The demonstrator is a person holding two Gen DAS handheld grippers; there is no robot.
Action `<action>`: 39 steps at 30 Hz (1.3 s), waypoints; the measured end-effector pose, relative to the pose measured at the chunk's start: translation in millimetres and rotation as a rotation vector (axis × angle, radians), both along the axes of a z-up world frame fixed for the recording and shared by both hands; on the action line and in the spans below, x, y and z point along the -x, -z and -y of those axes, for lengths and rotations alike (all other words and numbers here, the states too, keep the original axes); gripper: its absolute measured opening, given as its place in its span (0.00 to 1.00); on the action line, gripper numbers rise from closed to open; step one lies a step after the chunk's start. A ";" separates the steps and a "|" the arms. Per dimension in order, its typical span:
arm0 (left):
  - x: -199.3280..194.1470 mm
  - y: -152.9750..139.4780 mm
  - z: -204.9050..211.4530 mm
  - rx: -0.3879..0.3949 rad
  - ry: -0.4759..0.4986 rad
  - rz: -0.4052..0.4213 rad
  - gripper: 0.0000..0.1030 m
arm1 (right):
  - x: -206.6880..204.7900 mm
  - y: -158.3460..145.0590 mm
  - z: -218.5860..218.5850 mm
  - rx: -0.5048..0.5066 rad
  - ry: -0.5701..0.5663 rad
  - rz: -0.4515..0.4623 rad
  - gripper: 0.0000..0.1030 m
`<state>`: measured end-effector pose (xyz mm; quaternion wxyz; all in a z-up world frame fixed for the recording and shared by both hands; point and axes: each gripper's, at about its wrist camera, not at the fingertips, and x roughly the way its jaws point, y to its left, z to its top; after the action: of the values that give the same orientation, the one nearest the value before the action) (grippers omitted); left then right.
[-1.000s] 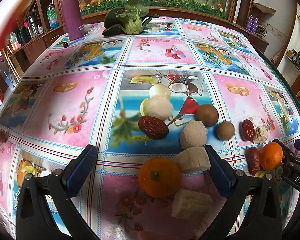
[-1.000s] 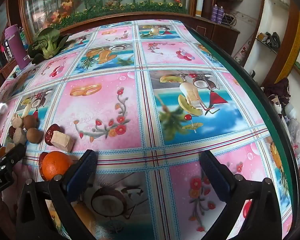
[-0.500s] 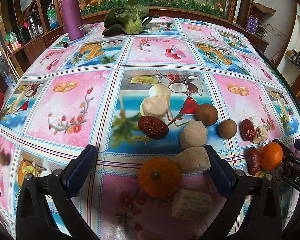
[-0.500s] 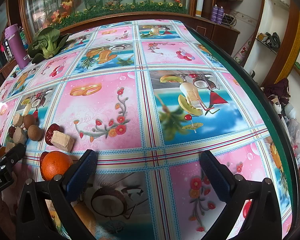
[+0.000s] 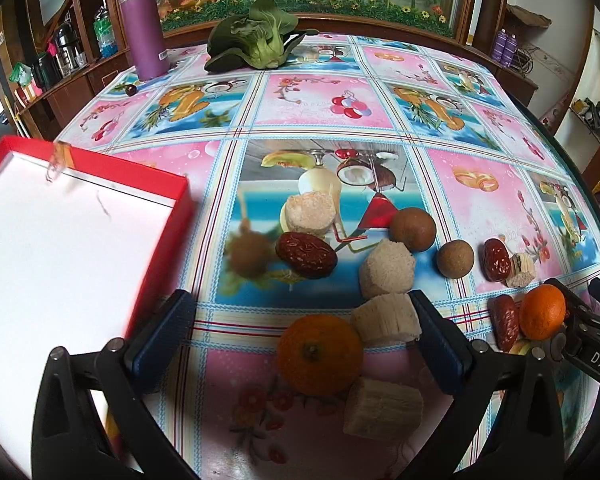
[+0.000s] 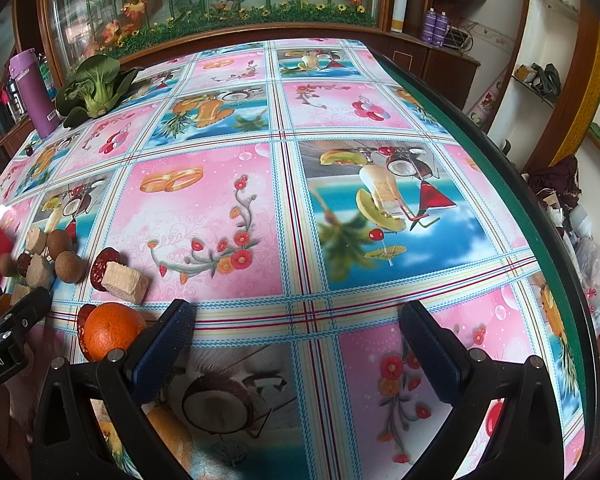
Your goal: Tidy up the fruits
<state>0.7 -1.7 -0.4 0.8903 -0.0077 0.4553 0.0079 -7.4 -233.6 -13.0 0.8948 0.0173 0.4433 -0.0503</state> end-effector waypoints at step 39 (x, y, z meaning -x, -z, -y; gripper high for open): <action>87.2 -56.0 -17.6 -0.124 0.044 0.222 1.00 | 31.4 -35.4 -5.7 -0.090 -0.107 0.238 0.99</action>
<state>-86.5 15.9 55.5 0.9340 0.0564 0.3525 0.0154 -38.8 -227.9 22.4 0.9407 0.0398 0.3362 0.0197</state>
